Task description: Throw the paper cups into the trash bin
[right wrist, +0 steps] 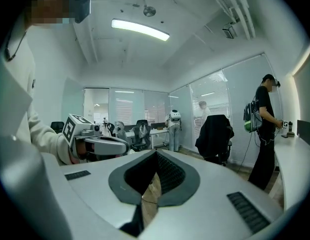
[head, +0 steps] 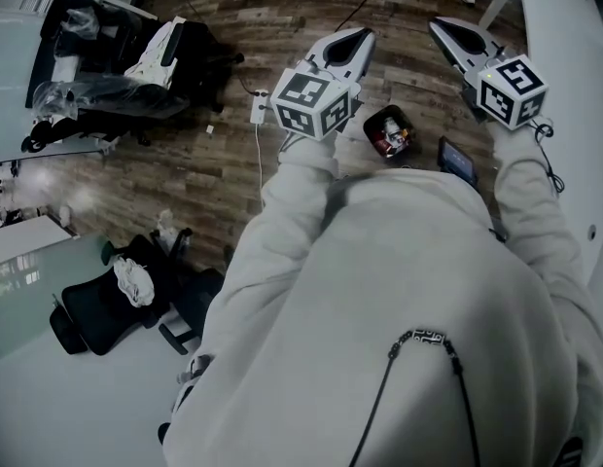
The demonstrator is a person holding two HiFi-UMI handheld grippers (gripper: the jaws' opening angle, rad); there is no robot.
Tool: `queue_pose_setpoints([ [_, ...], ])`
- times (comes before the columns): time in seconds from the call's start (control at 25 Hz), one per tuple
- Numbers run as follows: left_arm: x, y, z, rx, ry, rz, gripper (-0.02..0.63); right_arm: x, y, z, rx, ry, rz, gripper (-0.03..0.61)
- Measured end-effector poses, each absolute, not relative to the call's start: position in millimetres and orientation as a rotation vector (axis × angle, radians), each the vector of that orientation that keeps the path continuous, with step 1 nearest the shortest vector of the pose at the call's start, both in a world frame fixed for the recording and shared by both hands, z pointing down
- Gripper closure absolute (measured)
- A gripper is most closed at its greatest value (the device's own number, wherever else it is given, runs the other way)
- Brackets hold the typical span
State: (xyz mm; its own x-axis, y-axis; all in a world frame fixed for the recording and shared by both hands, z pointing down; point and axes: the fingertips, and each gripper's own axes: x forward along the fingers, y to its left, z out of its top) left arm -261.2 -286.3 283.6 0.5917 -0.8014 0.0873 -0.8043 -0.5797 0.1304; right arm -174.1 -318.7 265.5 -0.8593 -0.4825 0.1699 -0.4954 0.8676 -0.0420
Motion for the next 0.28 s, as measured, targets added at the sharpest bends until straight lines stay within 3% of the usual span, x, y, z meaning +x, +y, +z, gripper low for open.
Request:
queue_pose_setpoints([
  [0.28, -264.9, -277.5, 277.1, 2.700, -1.365, 0.062, 0.612, -179.4, -320.2, 258.4, 0.734, -2.901, 0.098, 0.560],
])
